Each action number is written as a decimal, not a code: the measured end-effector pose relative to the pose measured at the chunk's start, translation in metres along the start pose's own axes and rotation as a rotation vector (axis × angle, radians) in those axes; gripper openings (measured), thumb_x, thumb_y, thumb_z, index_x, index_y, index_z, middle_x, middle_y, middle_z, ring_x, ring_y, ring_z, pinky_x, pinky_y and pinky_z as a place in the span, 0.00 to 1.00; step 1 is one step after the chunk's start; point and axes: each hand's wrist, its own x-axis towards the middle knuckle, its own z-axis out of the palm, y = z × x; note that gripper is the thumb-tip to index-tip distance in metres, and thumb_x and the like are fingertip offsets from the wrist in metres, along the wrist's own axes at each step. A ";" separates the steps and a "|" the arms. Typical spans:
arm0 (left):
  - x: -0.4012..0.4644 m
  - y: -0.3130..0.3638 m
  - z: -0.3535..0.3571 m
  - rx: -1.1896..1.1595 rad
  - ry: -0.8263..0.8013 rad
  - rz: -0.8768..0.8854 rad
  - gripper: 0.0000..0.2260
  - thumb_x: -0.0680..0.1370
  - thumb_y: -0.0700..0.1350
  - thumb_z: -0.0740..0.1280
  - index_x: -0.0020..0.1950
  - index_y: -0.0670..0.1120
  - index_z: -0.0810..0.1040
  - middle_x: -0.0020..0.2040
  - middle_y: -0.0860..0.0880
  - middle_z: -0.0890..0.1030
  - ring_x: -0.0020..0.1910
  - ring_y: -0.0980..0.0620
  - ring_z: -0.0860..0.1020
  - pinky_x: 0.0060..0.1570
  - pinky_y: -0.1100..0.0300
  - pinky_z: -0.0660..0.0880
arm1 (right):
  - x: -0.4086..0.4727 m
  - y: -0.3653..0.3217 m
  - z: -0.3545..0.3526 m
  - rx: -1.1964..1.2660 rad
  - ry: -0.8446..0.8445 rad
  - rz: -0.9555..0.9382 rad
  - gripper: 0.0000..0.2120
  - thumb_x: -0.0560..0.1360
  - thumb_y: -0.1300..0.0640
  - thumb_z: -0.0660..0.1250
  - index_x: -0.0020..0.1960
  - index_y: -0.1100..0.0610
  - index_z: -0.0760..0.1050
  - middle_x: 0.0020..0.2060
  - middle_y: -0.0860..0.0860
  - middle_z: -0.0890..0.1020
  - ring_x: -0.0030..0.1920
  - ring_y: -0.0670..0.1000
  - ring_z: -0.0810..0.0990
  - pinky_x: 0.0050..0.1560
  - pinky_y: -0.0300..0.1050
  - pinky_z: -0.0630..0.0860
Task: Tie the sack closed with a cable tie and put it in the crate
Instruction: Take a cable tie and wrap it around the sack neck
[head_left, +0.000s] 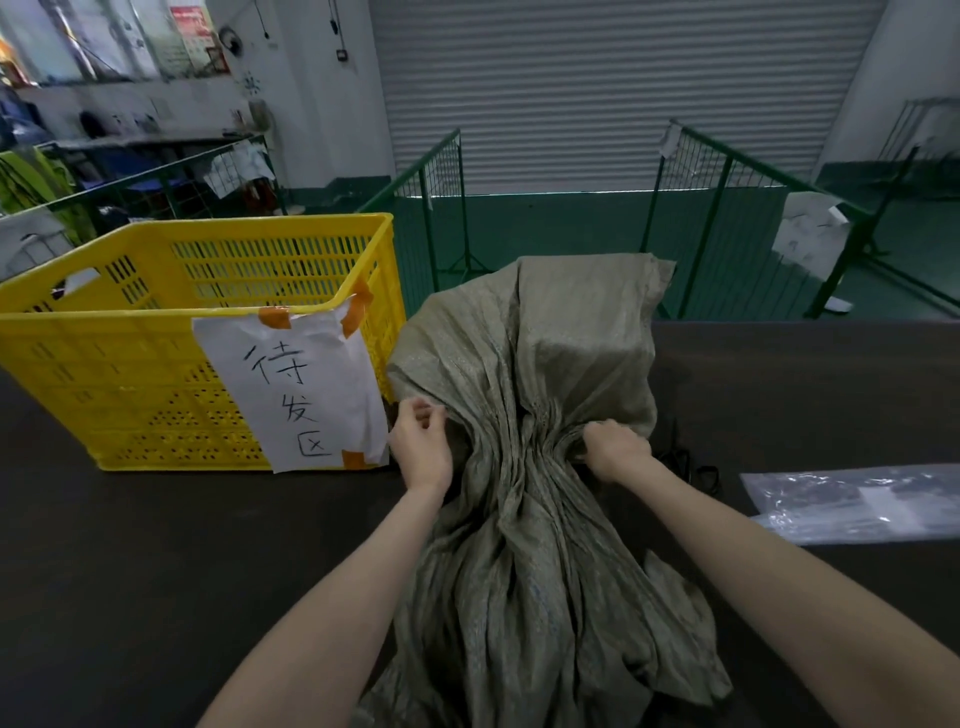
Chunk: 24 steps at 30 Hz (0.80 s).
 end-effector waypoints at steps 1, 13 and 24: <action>0.001 0.001 0.001 0.021 -0.022 0.050 0.03 0.78 0.40 0.65 0.45 0.45 0.73 0.41 0.48 0.78 0.44 0.49 0.77 0.45 0.57 0.74 | -0.001 0.001 -0.004 -0.013 0.032 -0.001 0.08 0.75 0.65 0.60 0.54 0.61 0.73 0.55 0.59 0.76 0.55 0.62 0.77 0.46 0.53 0.71; 0.036 0.035 0.020 0.171 -0.409 0.266 0.02 0.75 0.41 0.70 0.44 0.44 0.79 0.42 0.47 0.82 0.44 0.51 0.79 0.45 0.61 0.75 | 0.005 0.018 -0.017 1.463 0.023 0.067 0.04 0.77 0.66 0.62 0.45 0.64 0.74 0.34 0.58 0.81 0.26 0.46 0.81 0.27 0.37 0.79; 0.047 0.048 0.028 0.226 -0.445 0.450 0.07 0.74 0.42 0.71 0.51 0.43 0.84 0.46 0.48 0.84 0.45 0.55 0.80 0.49 0.62 0.75 | 0.012 0.004 -0.010 1.155 0.332 -0.130 0.11 0.79 0.60 0.60 0.41 0.61 0.76 0.35 0.53 0.80 0.37 0.47 0.77 0.39 0.37 0.72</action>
